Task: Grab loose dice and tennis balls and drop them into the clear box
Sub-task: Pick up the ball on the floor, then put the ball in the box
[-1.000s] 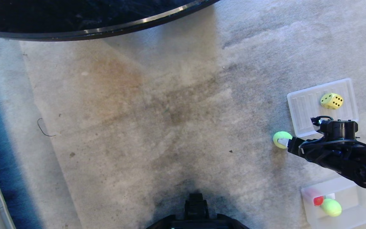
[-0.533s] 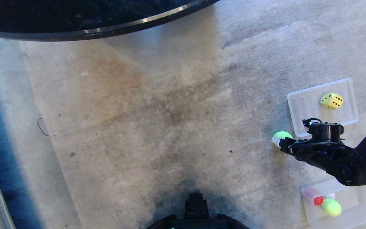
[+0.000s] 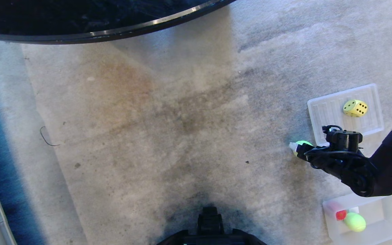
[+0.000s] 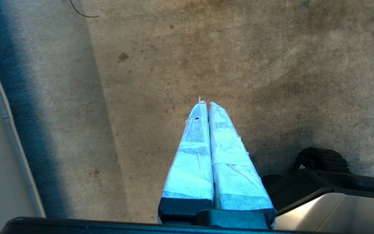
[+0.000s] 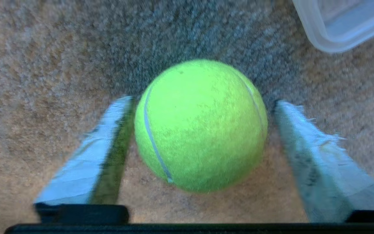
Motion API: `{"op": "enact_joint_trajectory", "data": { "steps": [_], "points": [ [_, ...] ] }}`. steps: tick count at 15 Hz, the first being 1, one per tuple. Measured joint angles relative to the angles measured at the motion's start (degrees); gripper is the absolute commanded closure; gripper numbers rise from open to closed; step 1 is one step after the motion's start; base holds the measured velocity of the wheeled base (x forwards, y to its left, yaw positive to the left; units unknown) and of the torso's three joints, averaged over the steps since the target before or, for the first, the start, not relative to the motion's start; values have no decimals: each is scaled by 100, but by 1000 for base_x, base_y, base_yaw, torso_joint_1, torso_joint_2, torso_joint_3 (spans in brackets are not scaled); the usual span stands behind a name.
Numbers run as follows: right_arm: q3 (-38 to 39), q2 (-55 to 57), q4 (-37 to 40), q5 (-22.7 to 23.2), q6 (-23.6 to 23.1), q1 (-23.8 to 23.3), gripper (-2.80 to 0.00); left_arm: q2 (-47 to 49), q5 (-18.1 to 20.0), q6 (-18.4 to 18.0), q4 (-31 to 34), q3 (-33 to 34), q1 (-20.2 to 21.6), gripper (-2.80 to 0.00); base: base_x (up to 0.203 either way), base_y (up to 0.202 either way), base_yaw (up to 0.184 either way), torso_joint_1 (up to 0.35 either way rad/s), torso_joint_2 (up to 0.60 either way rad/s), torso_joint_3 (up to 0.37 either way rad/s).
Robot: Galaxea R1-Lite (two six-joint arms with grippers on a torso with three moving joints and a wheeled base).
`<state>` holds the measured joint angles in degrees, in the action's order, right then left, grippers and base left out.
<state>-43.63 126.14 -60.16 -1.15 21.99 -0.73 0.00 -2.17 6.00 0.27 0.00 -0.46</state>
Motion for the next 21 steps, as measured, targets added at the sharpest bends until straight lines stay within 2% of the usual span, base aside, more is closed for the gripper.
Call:
{"op": "enact_joint_trajectory", "data": {
  "steps": [6, 9, 12, 16, 21],
  "points": [
    [97, -32, -114, -34, -30, 7, 0, 0, 0, 1, 0, 0, 0, 0, 0, 0, 0, 0, 0, 0],
    [469, -605, 68, -41, -99, -5, 0, 0, 0, 1, 0, 0, 2, 0, 0, 0, 0, 0, 0, 0],
    [912, -1738, 823, -43, -273, -15, 0, 0, 0, 1, 0, 0, 5, 0, 0, 0, 0, 0, 0, 0],
    [1783, -3848, 2293, -80, -470, 63, 0, 0, 0, 2, 0, 0, 0, 0, 0, 0, 0, 0, 0, 0],
    [3117, -6909, 4131, -209, -1136, 122, 0, 0, 2, 1, -2, 0, 5, 0, 0, 0, 0, 0, 0, 0]
  ]
}}
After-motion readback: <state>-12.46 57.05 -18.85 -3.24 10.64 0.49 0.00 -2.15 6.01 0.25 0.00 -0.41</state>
